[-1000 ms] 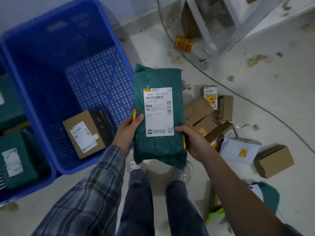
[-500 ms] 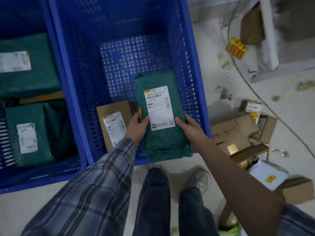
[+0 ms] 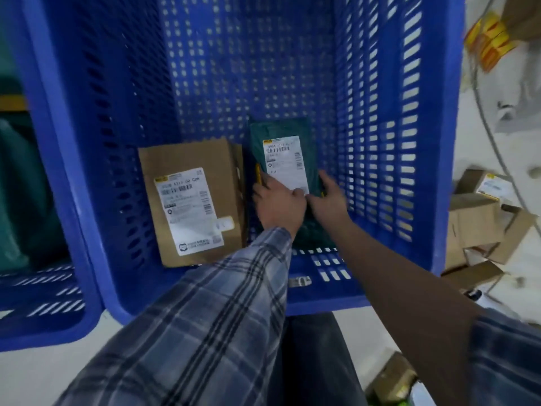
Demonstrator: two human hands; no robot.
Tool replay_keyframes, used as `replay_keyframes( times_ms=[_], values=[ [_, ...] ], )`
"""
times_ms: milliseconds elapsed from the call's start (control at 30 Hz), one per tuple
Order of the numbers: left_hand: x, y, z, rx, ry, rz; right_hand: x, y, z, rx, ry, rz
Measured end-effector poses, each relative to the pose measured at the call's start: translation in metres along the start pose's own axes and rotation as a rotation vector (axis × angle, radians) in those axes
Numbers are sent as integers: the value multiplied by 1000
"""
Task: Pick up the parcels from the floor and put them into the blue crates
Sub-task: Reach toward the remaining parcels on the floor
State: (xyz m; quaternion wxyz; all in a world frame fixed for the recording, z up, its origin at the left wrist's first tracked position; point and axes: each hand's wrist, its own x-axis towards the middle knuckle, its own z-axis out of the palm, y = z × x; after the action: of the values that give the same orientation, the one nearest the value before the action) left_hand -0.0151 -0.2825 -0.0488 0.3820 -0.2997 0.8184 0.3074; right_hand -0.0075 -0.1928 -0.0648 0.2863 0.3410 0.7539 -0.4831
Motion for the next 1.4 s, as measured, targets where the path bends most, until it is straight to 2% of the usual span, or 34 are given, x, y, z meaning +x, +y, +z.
replay_keyframes(
  times_ms=[233, 433, 533, 700, 833, 967, 1100, 1267, 1400],
  values=[
    [46, -30, 29, -125, -46, -55, 36, 37, 30, -39, -113, 4],
    [49, -15, 40, 10, -7, -163, 49, 47, 41, 66, -122, 96],
    [52, -12, 49, 96, 11, -217, 50, 49, 34, 14, -173, 90],
    [46, -10, 52, 169, -92, -309, 48, 46, 18, -165, -379, 62],
    [39, -11, 40, 172, -180, -359, 31, 22, 4, -305, -544, 148],
    [9, -4, 24, 82, -320, -222, -3, 8, -12, -266, -475, 222],
    [-19, 6, 2, -55, -405, -256, -38, -7, -29, -181, -406, 255],
    [-56, 35, -18, -288, -356, -254, -77, -32, -56, 113, -375, 164],
    [-79, 58, -20, -379, -262, -61, -107, -41, -70, 296, -263, 44]
  ],
)
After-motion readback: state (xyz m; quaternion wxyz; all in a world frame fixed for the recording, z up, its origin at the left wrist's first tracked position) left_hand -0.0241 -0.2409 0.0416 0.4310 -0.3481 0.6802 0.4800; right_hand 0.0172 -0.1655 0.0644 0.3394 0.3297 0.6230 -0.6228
